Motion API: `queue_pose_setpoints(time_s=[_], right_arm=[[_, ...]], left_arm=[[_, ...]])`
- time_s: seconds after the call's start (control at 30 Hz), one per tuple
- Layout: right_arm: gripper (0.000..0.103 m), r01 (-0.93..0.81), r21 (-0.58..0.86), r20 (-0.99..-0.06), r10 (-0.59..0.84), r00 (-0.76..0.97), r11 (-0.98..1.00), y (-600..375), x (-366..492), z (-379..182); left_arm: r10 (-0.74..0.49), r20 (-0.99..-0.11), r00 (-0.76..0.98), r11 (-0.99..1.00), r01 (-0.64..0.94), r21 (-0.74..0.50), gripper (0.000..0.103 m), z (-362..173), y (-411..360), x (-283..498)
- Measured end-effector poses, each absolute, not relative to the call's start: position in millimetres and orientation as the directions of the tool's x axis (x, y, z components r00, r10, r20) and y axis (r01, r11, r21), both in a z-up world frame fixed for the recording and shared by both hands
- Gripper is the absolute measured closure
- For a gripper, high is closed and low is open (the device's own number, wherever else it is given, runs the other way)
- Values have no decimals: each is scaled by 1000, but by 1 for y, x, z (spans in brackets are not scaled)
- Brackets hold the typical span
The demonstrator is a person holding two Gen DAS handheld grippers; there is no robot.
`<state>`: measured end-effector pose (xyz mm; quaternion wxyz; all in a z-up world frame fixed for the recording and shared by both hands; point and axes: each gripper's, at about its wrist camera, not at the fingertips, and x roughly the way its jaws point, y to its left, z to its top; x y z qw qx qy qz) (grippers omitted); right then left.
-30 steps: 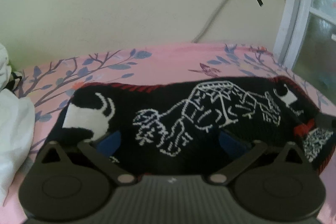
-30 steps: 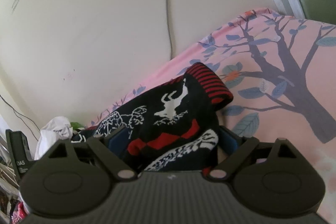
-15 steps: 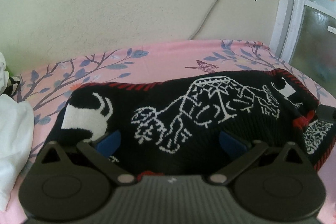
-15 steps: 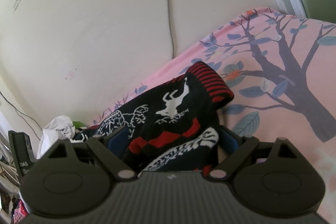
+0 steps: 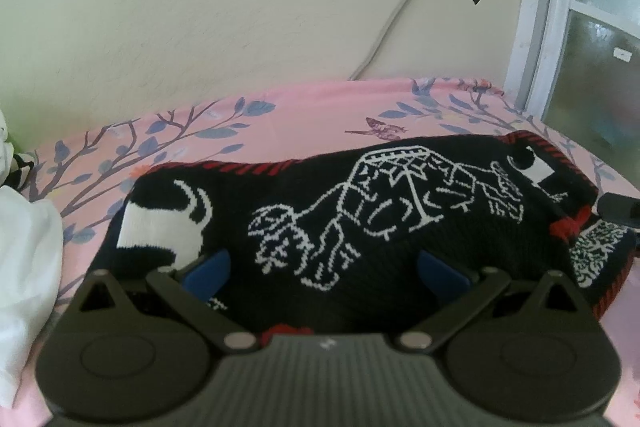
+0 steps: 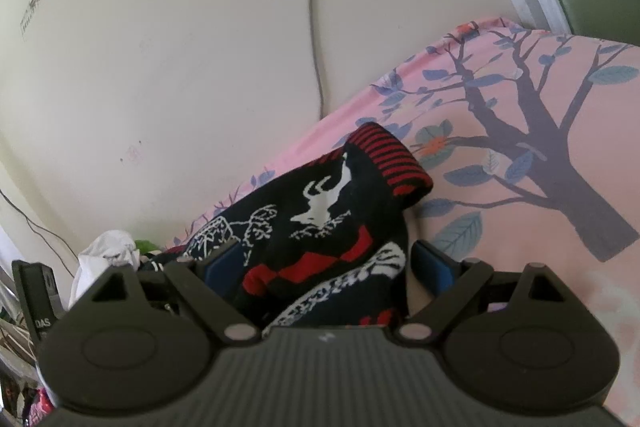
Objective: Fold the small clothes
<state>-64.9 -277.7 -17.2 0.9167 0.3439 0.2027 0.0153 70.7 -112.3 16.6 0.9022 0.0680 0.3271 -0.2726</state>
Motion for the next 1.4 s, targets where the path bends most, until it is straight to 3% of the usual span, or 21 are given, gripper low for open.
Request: queue_pose_setpoints(time_s=[0.87, 1.2, 1.27, 1.3, 1.33, 1.4], right_arm=[[16, 107, 634, -365, 174, 915, 766, -277, -64, -17], [16, 114, 642, -380, 186, 906, 758, -279, -57, -16], [16, 120, 650, -389, 193, 901, 751, -280, -53, -15], [17, 121, 647, -394, 195, 898, 753, -278, -50, -14], [23, 126, 637, -403, 190, 895, 760, -276, -46, -13], [46, 132, 621, -425, 190, 885, 773, -273, -39, -13]], left_arm=[[-450, -646, 616, 836, 545, -63, 0, 17, -112, 75], [-507, -620, 599, 824, 548, -144, 1, 34, -97, 78], [-526, -618, 585, 822, 536, -192, 12, 36, -89, 83], [-531, -619, 579, 822, 529, -211, 25, 37, -86, 85], [-533, -622, 574, 823, 522, -224, 39, 38, -83, 88], [-513, -641, 571, 836, 503, -221, 53, 35, -80, 94]])
